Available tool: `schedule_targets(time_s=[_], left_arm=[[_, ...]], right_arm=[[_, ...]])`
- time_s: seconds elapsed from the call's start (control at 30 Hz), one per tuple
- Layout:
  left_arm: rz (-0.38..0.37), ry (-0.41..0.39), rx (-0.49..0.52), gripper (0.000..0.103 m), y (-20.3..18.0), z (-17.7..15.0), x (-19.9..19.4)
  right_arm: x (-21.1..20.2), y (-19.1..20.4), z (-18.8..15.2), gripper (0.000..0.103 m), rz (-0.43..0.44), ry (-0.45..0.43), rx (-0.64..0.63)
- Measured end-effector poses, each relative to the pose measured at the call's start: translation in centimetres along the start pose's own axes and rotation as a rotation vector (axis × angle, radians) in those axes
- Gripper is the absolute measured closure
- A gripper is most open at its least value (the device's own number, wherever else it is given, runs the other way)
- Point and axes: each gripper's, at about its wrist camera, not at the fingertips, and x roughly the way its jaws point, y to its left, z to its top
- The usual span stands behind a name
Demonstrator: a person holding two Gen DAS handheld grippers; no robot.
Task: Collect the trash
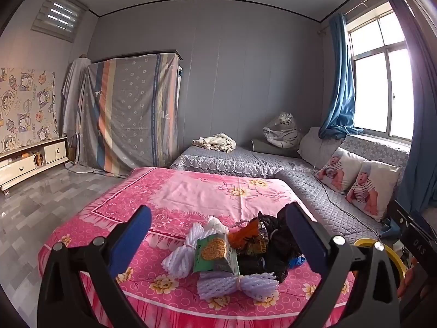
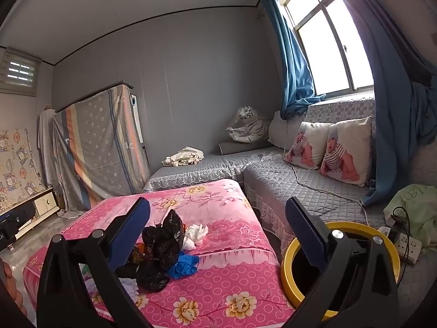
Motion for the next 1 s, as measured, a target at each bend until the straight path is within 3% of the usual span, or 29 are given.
schedule_targets(time_s=[1.0], left_arm=[[0.008,0.020,-0.025,0.008,0.35,-0.54,0.40]], right_arm=[[0.53,-0.10,-0.42,0.008,0.005,0.026,0.012]])
